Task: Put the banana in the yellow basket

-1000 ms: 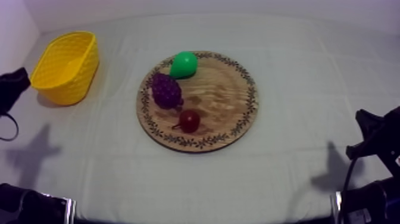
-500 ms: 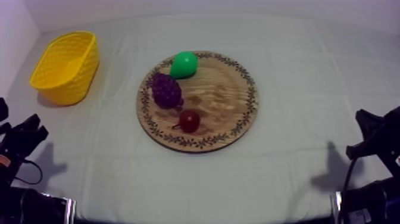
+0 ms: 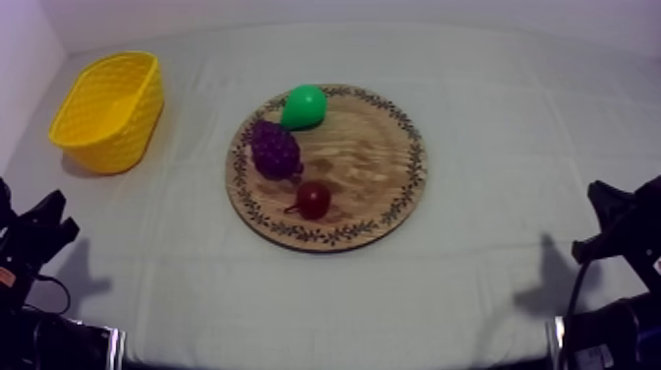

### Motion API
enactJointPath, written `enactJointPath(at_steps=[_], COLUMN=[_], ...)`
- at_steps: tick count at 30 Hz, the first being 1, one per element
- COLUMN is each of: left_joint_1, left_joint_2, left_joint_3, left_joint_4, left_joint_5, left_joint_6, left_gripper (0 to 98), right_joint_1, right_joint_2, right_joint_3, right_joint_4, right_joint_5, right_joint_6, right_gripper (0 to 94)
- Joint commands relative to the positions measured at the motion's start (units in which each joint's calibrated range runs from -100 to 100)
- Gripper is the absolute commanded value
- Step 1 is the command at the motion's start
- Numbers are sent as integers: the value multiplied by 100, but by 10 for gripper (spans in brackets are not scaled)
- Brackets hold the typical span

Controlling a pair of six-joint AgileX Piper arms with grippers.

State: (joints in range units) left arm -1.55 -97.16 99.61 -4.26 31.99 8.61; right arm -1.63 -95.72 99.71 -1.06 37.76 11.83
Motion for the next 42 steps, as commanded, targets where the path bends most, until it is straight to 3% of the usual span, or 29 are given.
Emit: enactJointPath(at_steps=[1,8,42], left_joint_1=[40,75,72], left_joint_2=[-120,-247,-258], left_joint_3=[3,16,17], left_joint_4=[15,53,62], left_joint_5=[2,9,10], left_joint_6=[123,395,421], left_gripper=[2,2,2], right_joint_1=[2,2,2], right_joint_2=[-3,-3,-3], right_joint_3=[-5,-5,-5], right_joint_4=[1,1,1], right_joint_5=[-2,-2,-2], right_joint_6=[2,2,2], right_gripper=[6,6,6])
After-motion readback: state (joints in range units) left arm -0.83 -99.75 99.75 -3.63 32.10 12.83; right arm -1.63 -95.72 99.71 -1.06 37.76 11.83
